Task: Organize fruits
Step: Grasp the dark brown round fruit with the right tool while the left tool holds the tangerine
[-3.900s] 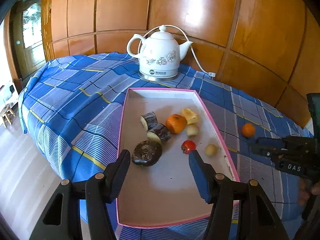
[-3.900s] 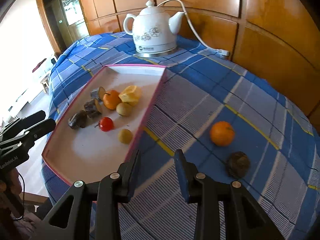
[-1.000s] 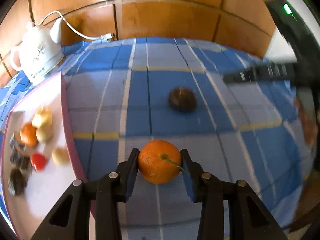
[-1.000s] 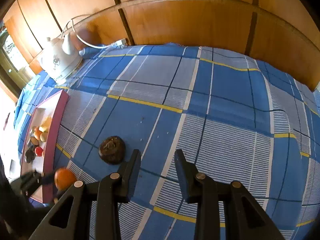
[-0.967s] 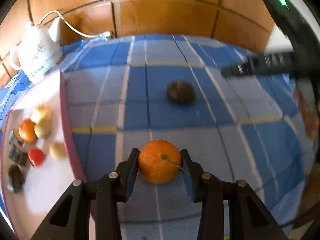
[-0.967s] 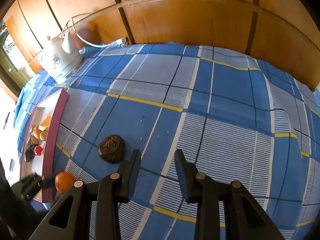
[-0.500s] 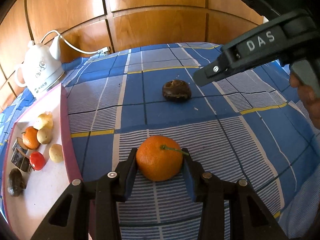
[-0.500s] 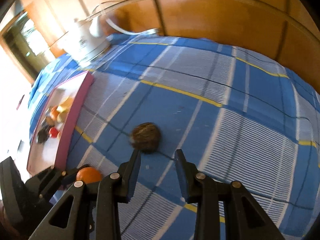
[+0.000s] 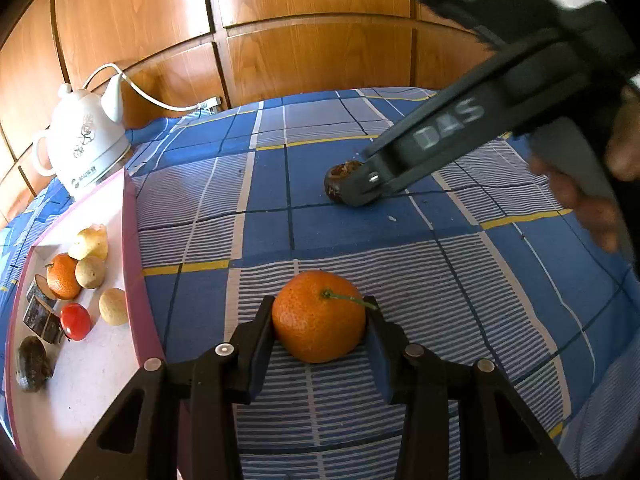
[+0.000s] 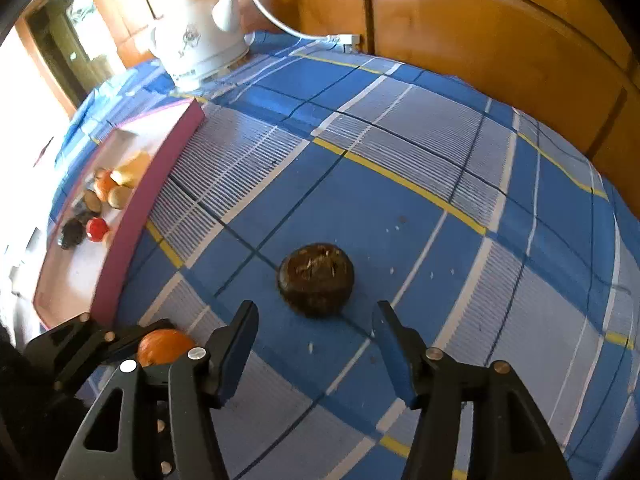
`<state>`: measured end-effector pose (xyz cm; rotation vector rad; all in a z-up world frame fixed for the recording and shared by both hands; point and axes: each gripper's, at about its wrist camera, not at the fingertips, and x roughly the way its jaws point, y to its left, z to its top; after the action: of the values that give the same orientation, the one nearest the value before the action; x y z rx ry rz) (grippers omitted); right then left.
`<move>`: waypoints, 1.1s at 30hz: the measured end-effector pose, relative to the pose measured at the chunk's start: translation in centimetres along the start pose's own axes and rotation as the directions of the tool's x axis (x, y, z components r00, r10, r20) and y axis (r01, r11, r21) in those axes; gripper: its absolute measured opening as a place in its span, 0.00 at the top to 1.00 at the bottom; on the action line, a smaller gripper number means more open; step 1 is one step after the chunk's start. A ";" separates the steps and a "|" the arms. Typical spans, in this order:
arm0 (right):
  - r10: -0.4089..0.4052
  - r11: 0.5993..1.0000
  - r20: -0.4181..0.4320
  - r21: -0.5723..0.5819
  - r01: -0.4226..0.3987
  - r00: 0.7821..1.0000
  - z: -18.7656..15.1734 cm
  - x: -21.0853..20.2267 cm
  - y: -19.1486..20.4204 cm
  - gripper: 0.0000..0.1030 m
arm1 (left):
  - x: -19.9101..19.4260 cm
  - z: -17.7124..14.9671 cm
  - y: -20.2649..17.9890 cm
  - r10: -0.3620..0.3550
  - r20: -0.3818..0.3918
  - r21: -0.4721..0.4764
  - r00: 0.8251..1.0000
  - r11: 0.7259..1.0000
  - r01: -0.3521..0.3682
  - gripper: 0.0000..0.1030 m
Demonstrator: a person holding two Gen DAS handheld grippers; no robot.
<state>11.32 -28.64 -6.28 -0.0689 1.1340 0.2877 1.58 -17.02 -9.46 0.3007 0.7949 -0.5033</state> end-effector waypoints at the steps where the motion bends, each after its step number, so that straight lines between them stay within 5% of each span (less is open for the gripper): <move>1: -0.006 1.000 -0.005 -0.006 0.006 1.000 0.2 0.3 0.1 0.41 | 0.0 0.0 0.0 0.000 0.001 0.000 1.000 1.000 0.000 0.59; 7: -0.039 0.998 -0.024 -0.056 0.037 0.999 1.4 1.9 1.0 0.42 | 0.0 0.0 0.0 0.000 0.001 0.000 1.000 1.000 0.000 0.59; 10: -0.080 0.993 -0.024 -0.092 0.077 0.996 1.2 1.9 1.6 0.55 | 0.0 0.0 0.0 -0.001 0.001 0.000 1.000 1.000 0.001 0.59; 19: -0.103 0.986 -0.049 -0.137 0.095 0.993 -3.9 -0.4 1.2 0.55 | 0.0 0.1 -0.1 0.001 0.000 -0.002 1.000 1.000 -0.001 0.59; 33: -0.008 0.999 -0.031 -0.031 0.007 0.999 -4.3 0.0 -0.6 0.54 | 0.4 0.6 0.1 0.003 -0.018 -0.015 1.000 1.000 -0.003 0.59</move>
<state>7.68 -30.04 -8.16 -0.1052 1.1601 0.2987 2.17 -17.31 -9.34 0.2931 0.8153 -0.4925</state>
